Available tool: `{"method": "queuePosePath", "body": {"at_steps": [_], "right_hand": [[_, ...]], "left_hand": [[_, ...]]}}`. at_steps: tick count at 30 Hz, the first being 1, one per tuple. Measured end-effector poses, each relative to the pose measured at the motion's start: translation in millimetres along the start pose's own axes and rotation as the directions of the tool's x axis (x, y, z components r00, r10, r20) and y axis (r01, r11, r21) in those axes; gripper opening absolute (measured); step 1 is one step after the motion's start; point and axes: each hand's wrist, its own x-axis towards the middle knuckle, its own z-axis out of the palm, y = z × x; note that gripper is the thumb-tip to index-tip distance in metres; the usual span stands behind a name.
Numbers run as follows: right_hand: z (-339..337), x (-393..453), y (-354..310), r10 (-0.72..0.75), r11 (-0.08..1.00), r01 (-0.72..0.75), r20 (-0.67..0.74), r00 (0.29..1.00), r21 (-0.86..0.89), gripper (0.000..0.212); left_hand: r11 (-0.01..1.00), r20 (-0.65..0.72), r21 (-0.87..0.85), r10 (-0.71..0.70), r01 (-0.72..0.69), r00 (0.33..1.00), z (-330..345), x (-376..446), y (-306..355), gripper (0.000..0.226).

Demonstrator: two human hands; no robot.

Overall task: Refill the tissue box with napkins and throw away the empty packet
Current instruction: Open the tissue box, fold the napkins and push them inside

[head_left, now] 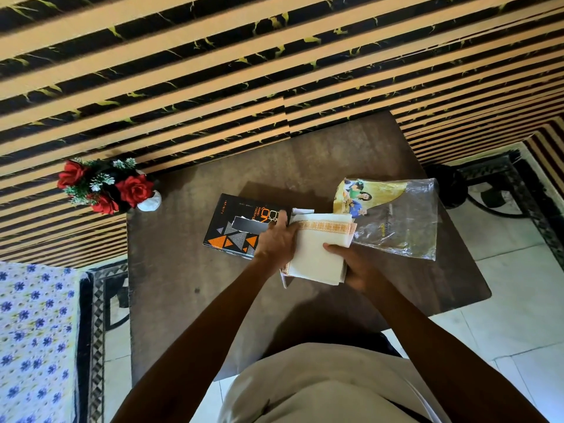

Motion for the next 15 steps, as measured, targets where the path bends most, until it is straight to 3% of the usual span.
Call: {"method": "queuePosePath", "body": {"at_steps": [3, 5, 9, 13, 15], "right_hand": [[4.2, 4.3, -4.7, -0.090, 0.993, 0.084, -0.076, 0.993, -0.077, 0.029], [4.4, 4.7, -8.1, -0.147, 0.989, 0.145, -0.055, 0.988, -0.030, 0.028], [-4.5, 2.0, -4.7, -0.119, 0.990, 0.117, 0.025, 0.993, 0.074, 0.031], [-10.6, 11.1, 3.0, -0.059, 0.990, 0.046, -0.097, 0.994, -0.130, 0.039], [-10.7, 19.2, 4.4, -0.101, 0.973, 0.067, -0.147, 0.984, -0.219, 0.047]], "left_hand": [[0.999, 0.018, -0.017, 0.048, -0.048, 0.999, 1.2, -4.0, 0.3, 0.050], [0.997, 0.015, -0.064, 0.049, -0.048, 0.999, 3.3, -7.2, -2.6, 0.060], [0.976, -0.019, -0.218, 0.006, -0.010, 1.000, 4.3, -10.8, -7.4, 0.046], [0.960, -0.041, -0.281, -0.018, 0.005, 0.999, 4.3, -16.5, -7.0, 0.038], [0.963, -0.037, -0.268, 0.012, -0.021, 0.999, 4.3, -18.3, -6.7, 0.041]]}}
